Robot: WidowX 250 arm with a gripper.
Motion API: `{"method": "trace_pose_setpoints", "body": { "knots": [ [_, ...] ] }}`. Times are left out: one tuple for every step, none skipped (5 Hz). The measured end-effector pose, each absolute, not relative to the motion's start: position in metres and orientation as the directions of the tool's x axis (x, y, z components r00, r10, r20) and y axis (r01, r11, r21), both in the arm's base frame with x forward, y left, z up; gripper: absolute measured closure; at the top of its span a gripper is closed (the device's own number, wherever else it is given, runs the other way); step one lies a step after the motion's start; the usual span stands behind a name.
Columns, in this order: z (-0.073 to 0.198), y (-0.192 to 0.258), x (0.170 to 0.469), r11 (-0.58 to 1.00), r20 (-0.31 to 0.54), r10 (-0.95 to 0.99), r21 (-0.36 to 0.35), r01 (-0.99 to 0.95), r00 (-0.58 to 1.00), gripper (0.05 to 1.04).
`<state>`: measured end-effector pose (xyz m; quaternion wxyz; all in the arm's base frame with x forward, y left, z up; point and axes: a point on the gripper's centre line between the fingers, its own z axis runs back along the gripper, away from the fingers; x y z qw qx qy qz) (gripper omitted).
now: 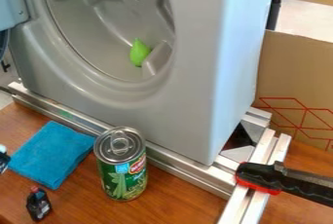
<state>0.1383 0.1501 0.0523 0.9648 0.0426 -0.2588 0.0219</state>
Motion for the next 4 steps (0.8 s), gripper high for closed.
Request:
{"method": "trace_pose_setpoints", "body": {
  "knots": [
    [0.033,0.156,0.134,0.998,0.515,0.041,0.025,-0.063,0.856,0.489],
    [0.019,0.16,0.129,0.997,0.478,0.061,0.015,-0.078,0.876,0.489],
    [0.004,0.161,0.126,0.995,0.441,0.093,-0.025,-0.092,0.893,0.489],
    [-0.009,0.175,0.13,0.993,0.426,0.119,-0.045,-0.11,0.897,0.489]
  ]
}}
